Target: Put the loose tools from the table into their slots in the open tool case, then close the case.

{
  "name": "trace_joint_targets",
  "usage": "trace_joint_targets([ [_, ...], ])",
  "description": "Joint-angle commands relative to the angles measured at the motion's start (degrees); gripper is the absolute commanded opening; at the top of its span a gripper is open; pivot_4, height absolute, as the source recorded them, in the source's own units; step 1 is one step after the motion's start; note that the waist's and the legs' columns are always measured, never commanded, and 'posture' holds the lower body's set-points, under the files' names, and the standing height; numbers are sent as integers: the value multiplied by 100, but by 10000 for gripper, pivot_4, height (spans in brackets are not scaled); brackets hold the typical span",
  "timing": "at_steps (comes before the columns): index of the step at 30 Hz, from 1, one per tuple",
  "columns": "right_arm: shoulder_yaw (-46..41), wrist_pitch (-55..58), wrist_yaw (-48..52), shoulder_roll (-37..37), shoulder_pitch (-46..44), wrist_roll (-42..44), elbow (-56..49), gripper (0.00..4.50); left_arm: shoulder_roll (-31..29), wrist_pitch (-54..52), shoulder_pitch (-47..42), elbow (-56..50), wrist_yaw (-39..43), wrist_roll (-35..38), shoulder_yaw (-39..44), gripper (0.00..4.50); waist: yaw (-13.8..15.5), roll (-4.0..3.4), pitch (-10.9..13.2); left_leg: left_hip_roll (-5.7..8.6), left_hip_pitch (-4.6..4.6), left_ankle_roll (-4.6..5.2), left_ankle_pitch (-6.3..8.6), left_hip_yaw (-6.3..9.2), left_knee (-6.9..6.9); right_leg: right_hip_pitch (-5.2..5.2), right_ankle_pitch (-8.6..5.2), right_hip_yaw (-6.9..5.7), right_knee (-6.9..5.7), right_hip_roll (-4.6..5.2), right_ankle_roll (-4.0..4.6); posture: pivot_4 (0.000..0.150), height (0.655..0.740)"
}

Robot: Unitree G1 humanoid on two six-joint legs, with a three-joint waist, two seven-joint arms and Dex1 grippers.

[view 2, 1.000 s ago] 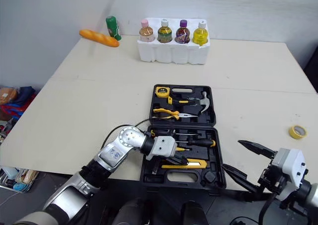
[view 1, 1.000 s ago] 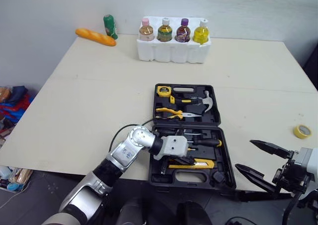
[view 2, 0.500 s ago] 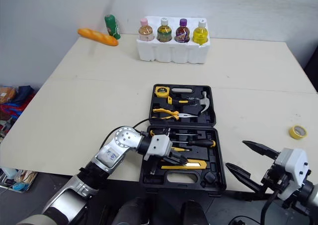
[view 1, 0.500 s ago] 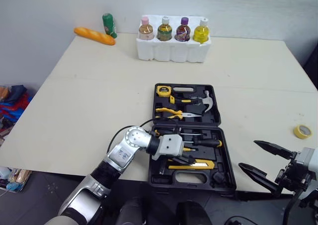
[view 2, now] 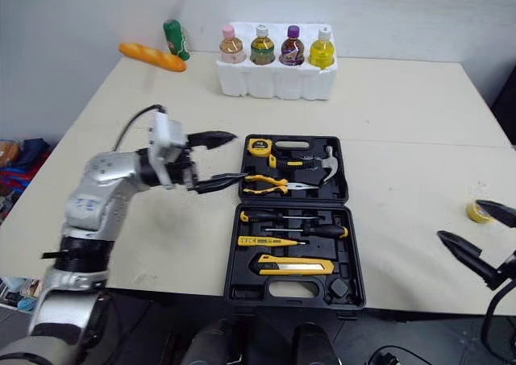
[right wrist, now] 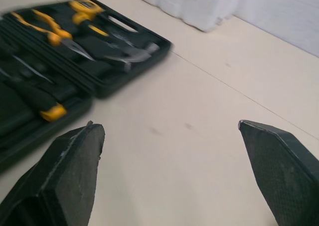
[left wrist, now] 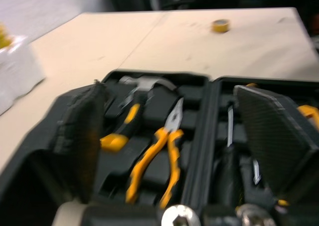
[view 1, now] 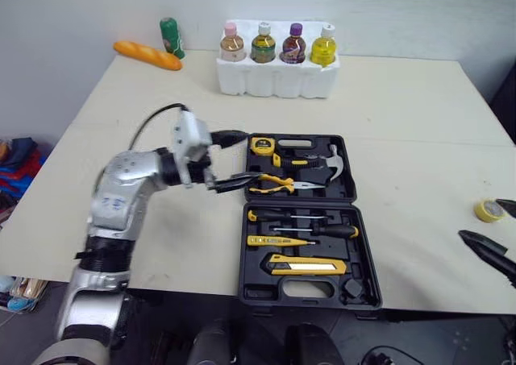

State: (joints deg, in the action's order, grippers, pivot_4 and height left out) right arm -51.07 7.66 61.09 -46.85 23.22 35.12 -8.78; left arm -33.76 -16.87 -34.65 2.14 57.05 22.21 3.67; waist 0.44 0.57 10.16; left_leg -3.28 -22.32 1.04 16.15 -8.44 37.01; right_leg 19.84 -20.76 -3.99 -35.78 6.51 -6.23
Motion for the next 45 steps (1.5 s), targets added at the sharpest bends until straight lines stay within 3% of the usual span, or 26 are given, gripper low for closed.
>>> trace_joint_targets([
  [1,-742,-304,-159,-45,188,-293,538,45000,-640,151,439,401,-314,-138,875,44526,-43,4,3,-2,0,-4,3,0,-2,0,0,0,2,1,0,1500,7400],
  [8,-1324,-1406,-1133,452,-20,-723,1584,45000,-768,-153,1218,739,-1413,301,2397,44526,-49,31,20,-9,-1,-18,18,0,-7,1,-1,5,15,14,0,1500,7400],
  [11,-1372,-1713,-1715,884,116,-948,1581,45000,-952,29,1752,1068,-1647,88,2802,44526,-63,27,17,-15,4,-46,27,1,-20,1,-2,6,15,14,2,1500,7400],
  [19,-1127,-1775,-2687,1644,363,-1136,1361,45000,-1085,191,2383,1111,-1841,-152,2790,44526,-96,16,7,-18,17,-103,-22,-28,-97,57,-11,27,-17,8,28,1500,7400],
  [27,-789,-1227,-2715,1592,209,-608,786,45000,-906,-6,1999,640,-1629,138,2407,44526,-120,1,-2,-26,20,-89,-31,-25,-121,66,3,27,-20,6,55,1500,7400],
  [31,-521,-808,-2689,1563,200,-304,181,45000,-922,-3,1641,503,-952,295,1834,44526,-139,0,-3,-25,20,-91,-37,-26,-123,67,3,25,-21,0,55,1500,7400],
  [34,-436,192,-2785,1050,354,-65,-620,45000,-873,-104,1221,310,-572,494,1474,44526,-156,-3,0,-25,18,-98,-48,-29,-118,68,3,26,-26,-3,55,1500,7400],
  [36,-518,1075,-2209,152,550,289,-1020,45000,-730,17,1044,-35,-385,482,1093,44526,-173,-12,-3,-24,14,-68,-66,-32,-115,73,3,28,-28,-3,53,1500,7400],
  [39,-684,2543,-2027,-848,496,827,-972,45000,-406,-30,936,-481,-205,804,929,44526,-206,10,-2,-21,15,-60,-65,-47,-110,70,9,42,-22,-7,42,1500,7400],
  [45,-490,3652,-532,-2371,649,482,-483,45000,-61,-1152,657,-1461,-331,1605,510,44526,-178,65,21,-39,-9,-73,-61,-32,-96,81,6,42,-14,-66,46,1500,7400],
])
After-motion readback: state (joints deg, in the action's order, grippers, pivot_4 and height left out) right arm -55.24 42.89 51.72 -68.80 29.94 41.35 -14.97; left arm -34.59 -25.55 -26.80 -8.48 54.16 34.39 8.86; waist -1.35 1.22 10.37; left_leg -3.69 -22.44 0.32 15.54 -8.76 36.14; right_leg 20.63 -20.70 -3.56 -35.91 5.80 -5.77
